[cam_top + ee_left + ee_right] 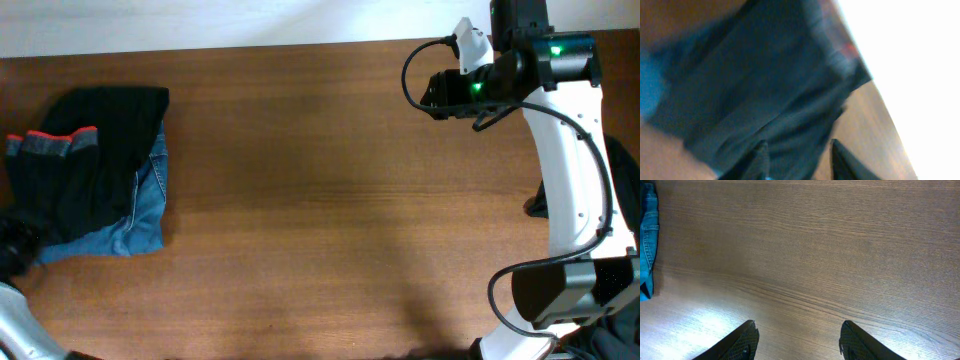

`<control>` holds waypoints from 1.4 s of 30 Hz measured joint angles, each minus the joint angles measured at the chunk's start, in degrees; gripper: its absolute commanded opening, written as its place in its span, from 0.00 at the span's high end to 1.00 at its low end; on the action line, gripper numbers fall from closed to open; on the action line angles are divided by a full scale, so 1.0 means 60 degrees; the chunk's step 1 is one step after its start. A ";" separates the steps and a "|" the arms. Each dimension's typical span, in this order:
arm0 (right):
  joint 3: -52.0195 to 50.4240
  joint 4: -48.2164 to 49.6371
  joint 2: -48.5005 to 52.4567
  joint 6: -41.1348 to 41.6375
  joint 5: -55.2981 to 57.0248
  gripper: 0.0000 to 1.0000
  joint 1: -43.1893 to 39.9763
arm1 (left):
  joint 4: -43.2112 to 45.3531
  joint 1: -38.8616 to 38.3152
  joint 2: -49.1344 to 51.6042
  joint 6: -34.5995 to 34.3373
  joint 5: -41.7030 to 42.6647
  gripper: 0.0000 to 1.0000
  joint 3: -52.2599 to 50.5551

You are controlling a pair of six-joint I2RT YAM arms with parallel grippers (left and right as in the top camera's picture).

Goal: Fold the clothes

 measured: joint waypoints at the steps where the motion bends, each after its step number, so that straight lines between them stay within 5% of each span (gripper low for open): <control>1: 0.0000 0.0000 0.0000 0.0000 0.0000 0.42 0.0000 | 0.0080 -0.0164 -0.0025 0.0306 -0.0004 0.66 0.0390; 6: 0.0000 0.0000 0.0000 0.0000 0.0000 0.42 0.0000 | 0.1271 -0.1056 -0.0324 0.1351 -0.0022 0.83 0.1519; 17: 0.0000 -0.0058 0.0000 0.0004 0.0000 0.42 0.0000 | 0.1719 -0.1173 0.1005 0.0732 -0.1020 0.82 0.1570; 22: 0.0000 -0.0062 0.0000 0.0004 0.0004 0.42 0.0000 | 0.2816 -0.1173 0.2550 0.0659 -0.0732 0.77 0.1559; 25: 0.0000 -0.0066 0.0000 0.0000 0.0000 0.42 0.0000 | 0.3639 -0.1198 0.3472 0.0616 -0.0634 0.62 0.1559; 32: 0.0000 -0.0069 0.0000 0.0007 0.0000 0.42 0.0000 | 0.4641 -0.1435 0.5482 0.0433 -0.0568 0.56 0.1672; 42: 0.0000 -0.0248 0.0000 0.0007 0.0000 0.42 0.0000 | 0.5158 -0.1887 0.5818 0.0423 -0.0667 0.55 0.1956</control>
